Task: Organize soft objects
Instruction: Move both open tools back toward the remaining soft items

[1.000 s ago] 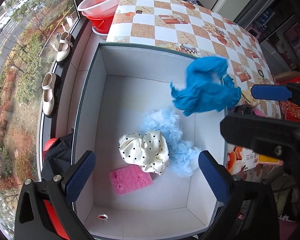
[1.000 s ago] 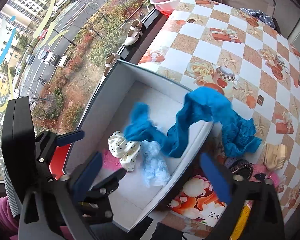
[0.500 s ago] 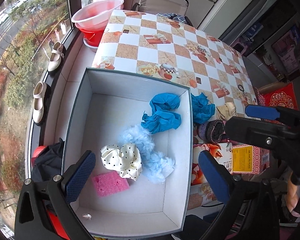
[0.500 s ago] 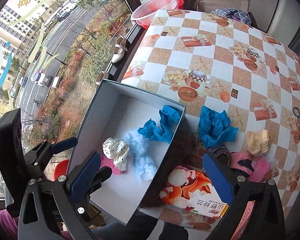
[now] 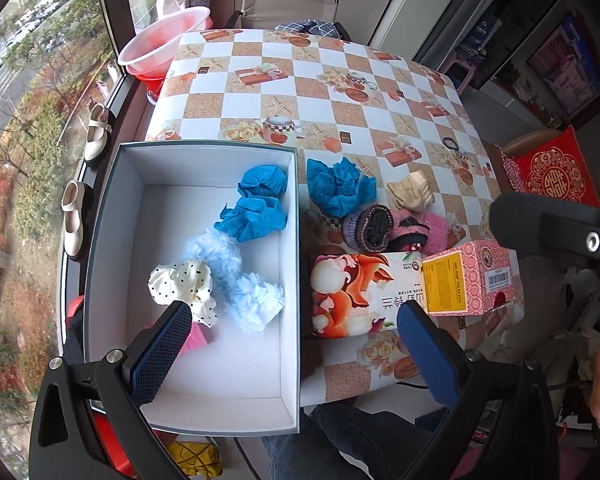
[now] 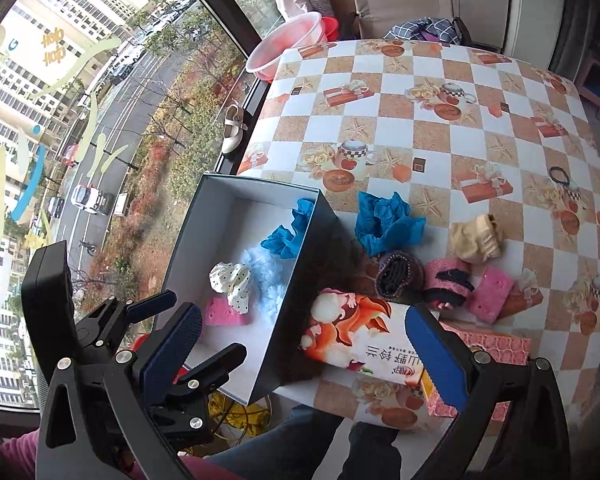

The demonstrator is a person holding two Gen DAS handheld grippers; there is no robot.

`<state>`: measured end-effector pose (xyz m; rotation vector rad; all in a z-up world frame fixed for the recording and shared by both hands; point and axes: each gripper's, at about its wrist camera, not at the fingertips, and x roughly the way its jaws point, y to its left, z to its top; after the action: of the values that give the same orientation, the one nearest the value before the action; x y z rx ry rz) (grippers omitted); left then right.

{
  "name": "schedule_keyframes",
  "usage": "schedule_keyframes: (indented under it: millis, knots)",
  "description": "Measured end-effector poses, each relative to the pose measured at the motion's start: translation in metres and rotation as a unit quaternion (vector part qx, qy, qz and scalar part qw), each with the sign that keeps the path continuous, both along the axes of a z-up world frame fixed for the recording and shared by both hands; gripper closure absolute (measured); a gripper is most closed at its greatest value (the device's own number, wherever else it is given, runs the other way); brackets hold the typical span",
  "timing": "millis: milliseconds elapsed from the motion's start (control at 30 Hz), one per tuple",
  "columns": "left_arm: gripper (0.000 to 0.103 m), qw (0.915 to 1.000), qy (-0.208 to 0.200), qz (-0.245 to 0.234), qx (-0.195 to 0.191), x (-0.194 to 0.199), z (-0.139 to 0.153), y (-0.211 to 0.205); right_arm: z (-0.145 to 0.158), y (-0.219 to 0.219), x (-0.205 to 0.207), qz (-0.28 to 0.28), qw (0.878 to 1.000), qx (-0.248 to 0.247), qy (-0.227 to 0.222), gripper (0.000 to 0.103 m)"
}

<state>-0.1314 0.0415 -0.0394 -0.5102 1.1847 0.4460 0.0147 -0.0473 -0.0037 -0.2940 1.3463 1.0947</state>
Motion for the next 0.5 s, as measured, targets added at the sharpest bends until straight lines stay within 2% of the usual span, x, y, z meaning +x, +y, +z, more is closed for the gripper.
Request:
schedule_keyframes:
  millis: [267, 500]
  knots:
    - [0.001, 0.9998, -0.005, -0.001, 0.017, 0.017, 0.015, -0.052, 0.020, -0.075, 0.026, -0.038, 0.999, 0.024, 0.002, 0.001]
    - [0.000, 0.9997, -0.002, 0.001, 0.023, 0.028, 0.019, -0.100, 0.021, -0.147, 0.049, -0.075, 0.997, 0.028, 0.004, 0.001]
